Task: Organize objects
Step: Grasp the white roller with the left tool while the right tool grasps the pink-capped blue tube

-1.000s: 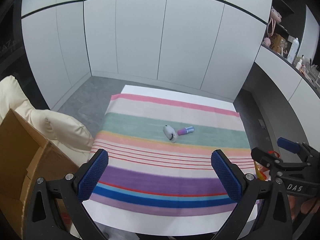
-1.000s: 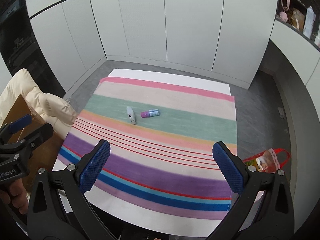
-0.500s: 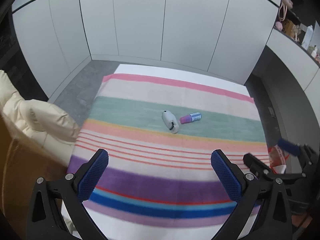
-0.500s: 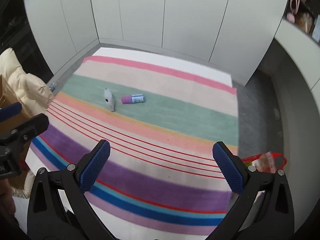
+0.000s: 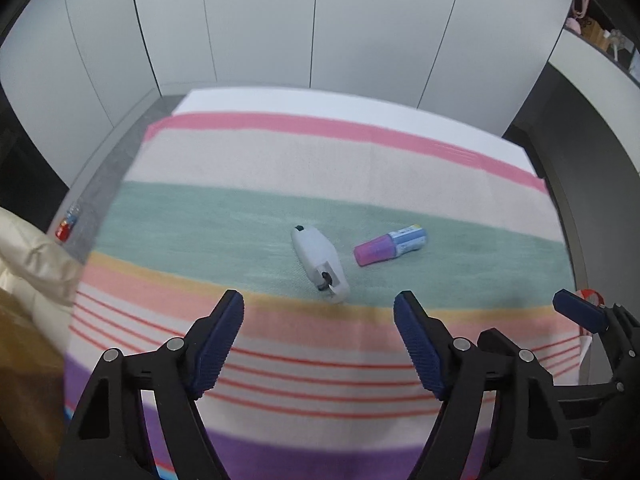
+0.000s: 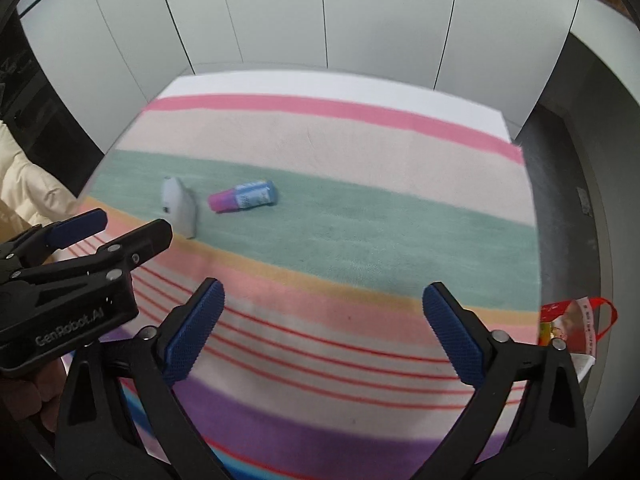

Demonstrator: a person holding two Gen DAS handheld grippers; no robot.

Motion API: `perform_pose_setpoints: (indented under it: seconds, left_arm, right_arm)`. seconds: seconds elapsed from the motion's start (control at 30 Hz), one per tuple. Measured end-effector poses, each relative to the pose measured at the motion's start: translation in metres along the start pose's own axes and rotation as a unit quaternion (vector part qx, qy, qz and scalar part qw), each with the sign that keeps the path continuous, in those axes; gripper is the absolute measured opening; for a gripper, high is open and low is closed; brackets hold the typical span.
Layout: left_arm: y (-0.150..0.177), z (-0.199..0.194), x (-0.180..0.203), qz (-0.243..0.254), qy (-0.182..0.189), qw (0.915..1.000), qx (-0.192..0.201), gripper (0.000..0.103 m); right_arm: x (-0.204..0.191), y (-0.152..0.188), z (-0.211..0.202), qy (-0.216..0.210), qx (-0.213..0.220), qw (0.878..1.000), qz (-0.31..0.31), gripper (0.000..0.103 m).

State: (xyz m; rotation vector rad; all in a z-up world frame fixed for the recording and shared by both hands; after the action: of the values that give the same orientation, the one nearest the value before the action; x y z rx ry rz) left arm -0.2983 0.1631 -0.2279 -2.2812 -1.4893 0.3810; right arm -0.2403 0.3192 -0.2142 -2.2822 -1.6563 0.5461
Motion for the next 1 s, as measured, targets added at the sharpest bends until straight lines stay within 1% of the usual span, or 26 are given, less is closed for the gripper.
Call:
perform_pose_setpoints:
  seconds: [0.03, 0.07, 0.1, 0.17, 0.2, 0.23, 0.3, 0.37, 0.43, 0.57, 0.63, 0.7, 0.73, 0.8, 0.83, 0.87, 1.0]
  left_arm:
    - [0.000, 0.005, 0.000, 0.000, 0.003, 1.0000, 0.001, 0.077]
    - [-0.002, 0.009, 0.000, 0.004, 0.005, 1.0000, 0.007, 0.073]
    - [-0.003, 0.012, 0.002, 0.007, 0.004, 0.9999, 0.010, 0.066]
    - [-0.004, 0.020, 0.002, 0.009, 0.009, 0.9999, 0.010, 0.058]
    - [-0.005, 0.025, 0.001, 0.007, 0.017, 0.9998, 0.006, 0.040]
    - [-0.006, 0.028, -0.001, 0.002, 0.022, 0.9998, 0.002, 0.031]
    - [-0.006, 0.034, -0.005, -0.005, 0.034, 0.9994, 0.000, 0.016]
    - [-0.007, 0.034, -0.009, -0.003, 0.036, 0.9993, 0.005, 0.013]
    - [-0.006, 0.031, -0.016, 0.001, 0.010, 0.9999, 0.005, 0.013]
    - [-0.002, 0.028, -0.038, -0.010, 0.003, 0.9999, -0.006, 0.013]
    - [0.001, 0.028, -0.048, -0.012, -0.008, 0.9998, -0.010, 0.013]
    - [0.004, 0.027, -0.055, -0.014, -0.014, 0.9997, -0.014, 0.013]
    - [0.005, 0.027, -0.058, -0.015, -0.017, 0.9996, -0.015, 0.013]
    - [0.007, 0.026, -0.062, -0.017, -0.019, 0.9995, -0.017, 0.013]
    - [0.008, 0.025, -0.062, -0.016, -0.019, 0.9995, -0.019, 0.013]
    - [0.009, 0.023, -0.063, -0.016, -0.017, 0.9995, -0.020, 0.013]
    - [0.009, 0.012, -0.058, -0.010, -0.013, 0.9998, -0.014, 0.013]
  right_arm:
    - [0.001, -0.001, 0.004, 0.000, -0.002, 1.000, 0.001, 0.099]
    - [0.001, -0.002, 0.009, -0.002, -0.002, 1.000, 0.001, 0.099]
    - [0.002, -0.003, 0.016, -0.003, -0.002, 1.000, 0.002, 0.099]
    - [0.003, -0.005, 0.025, -0.004, -0.004, 1.000, 0.002, 0.099]
    - [0.002, -0.007, 0.030, -0.005, -0.005, 1.000, 0.002, 0.099]
    - [0.001, -0.008, 0.035, -0.005, -0.007, 1.000, 0.002, 0.099]
    - [-0.002, -0.010, 0.042, -0.009, -0.009, 1.000, 0.000, 0.098]
    - [-0.009, -0.011, 0.047, -0.011, -0.008, 1.000, -0.010, 0.098]
    - [-0.019, -0.014, 0.051, -0.015, -0.008, 1.000, -0.020, 0.098]
    - [-0.043, -0.019, 0.061, -0.027, -0.006, 0.999, -0.037, 0.097]
    - [-0.055, -0.023, 0.068, -0.033, -0.006, 0.998, -0.044, 0.094]
    - [-0.067, -0.027, 0.074, -0.028, 0.001, 0.998, -0.052, 0.093]
    - [-0.071, -0.030, 0.077, -0.023, 0.005, 0.998, -0.055, 0.091]
    - [-0.078, -0.034, 0.079, -0.010, 0.011, 0.998, -0.057, 0.078]
    - [-0.080, -0.035, 0.079, -0.005, 0.013, 0.998, -0.059, 0.066]
    - [-0.083, -0.036, 0.078, 0.000, 0.013, 0.998, -0.065, 0.060]
    - [-0.086, -0.029, 0.074, -0.007, 0.000, 0.998, -0.069, 0.060]
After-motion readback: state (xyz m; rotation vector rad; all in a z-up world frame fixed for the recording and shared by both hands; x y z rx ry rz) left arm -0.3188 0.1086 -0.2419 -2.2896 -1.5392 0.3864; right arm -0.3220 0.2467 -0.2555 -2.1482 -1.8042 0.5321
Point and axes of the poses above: each gripper's, at about its wrist camera, not at the fingertips, and z roughly the way its jaws point, x to its right, y to its underside, the point moved 2 cm from there along z, roughly the way its jaws point, and after that the axes turned 11 degrees about z, right-handed, at the moved point
